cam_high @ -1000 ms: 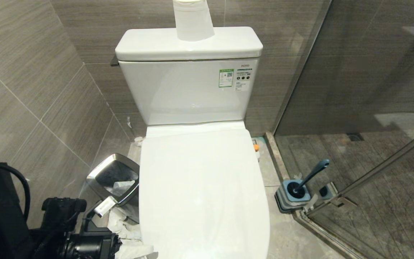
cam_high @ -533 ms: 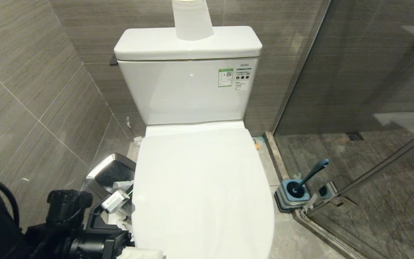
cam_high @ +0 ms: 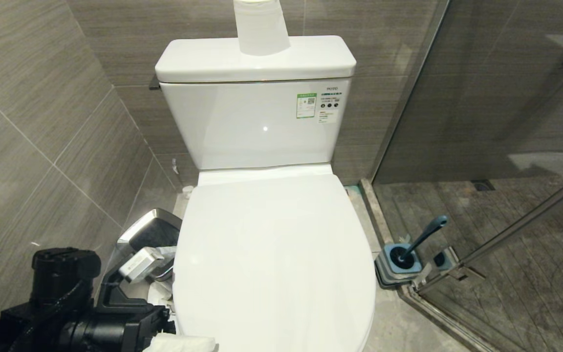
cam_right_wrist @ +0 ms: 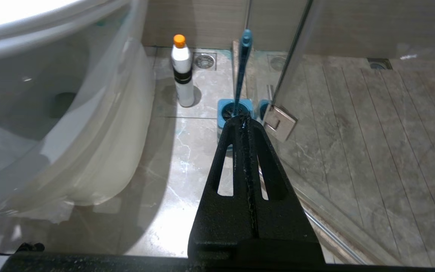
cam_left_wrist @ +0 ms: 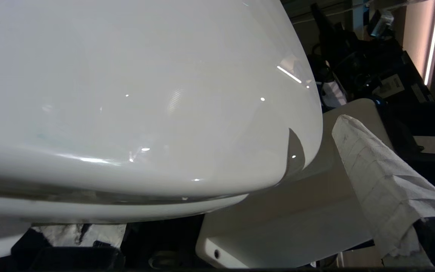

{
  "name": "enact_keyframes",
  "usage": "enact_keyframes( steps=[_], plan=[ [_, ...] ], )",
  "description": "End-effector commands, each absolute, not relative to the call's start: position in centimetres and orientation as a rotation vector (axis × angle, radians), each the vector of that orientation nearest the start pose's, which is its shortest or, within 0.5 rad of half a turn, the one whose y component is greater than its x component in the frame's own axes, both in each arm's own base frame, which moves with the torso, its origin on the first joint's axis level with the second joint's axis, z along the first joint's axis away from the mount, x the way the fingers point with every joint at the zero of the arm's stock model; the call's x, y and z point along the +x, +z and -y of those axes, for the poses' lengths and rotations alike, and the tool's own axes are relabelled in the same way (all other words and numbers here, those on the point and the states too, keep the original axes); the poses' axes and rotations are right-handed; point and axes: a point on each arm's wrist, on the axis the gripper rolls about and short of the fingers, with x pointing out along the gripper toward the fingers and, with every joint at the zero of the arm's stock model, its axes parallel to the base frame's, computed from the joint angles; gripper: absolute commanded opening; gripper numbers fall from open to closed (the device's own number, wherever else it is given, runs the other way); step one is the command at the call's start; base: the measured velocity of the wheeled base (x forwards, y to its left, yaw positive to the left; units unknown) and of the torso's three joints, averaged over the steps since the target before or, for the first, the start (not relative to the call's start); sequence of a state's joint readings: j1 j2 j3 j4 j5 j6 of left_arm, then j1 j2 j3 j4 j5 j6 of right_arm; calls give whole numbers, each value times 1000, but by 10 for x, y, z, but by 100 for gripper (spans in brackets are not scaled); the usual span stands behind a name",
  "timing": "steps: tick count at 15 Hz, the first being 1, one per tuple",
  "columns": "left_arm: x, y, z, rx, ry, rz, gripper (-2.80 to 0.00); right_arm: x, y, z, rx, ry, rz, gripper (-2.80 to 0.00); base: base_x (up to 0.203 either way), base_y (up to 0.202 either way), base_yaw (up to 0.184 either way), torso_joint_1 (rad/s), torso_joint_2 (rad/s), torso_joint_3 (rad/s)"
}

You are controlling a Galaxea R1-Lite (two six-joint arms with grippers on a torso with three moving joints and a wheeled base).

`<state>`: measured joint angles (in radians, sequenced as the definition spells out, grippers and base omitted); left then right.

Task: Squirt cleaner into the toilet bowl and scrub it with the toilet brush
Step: Use the left hand to lift the toilet lid slightly

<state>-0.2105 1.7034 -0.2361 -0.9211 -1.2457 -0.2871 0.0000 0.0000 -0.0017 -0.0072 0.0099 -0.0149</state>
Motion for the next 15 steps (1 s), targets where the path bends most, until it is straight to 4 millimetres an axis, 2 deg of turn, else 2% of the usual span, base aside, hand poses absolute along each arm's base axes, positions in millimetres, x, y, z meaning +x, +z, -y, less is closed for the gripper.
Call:
enact_keyframes(
  steps=[1,5,12,15],
  plan=[
    [185,99,62,-497,-1361,-668,0,-23,77,0,-15,11,8,-280,0,0,0,0,0,0],
    [167,115,58,-463,-1381,-598,0,-23,77,0,-15,11,8,-280,0,0,0,0,0,0],
    [157,133,60,-408,-1422,-511,0,-23,77,0,-15,11,8,-280,0,0,0,0,0,0],
    [156,148,58,-371,-1429,-435,0,-23,77,0,-15,11,8,-280,0,0,0,0,0,0]
  ],
)
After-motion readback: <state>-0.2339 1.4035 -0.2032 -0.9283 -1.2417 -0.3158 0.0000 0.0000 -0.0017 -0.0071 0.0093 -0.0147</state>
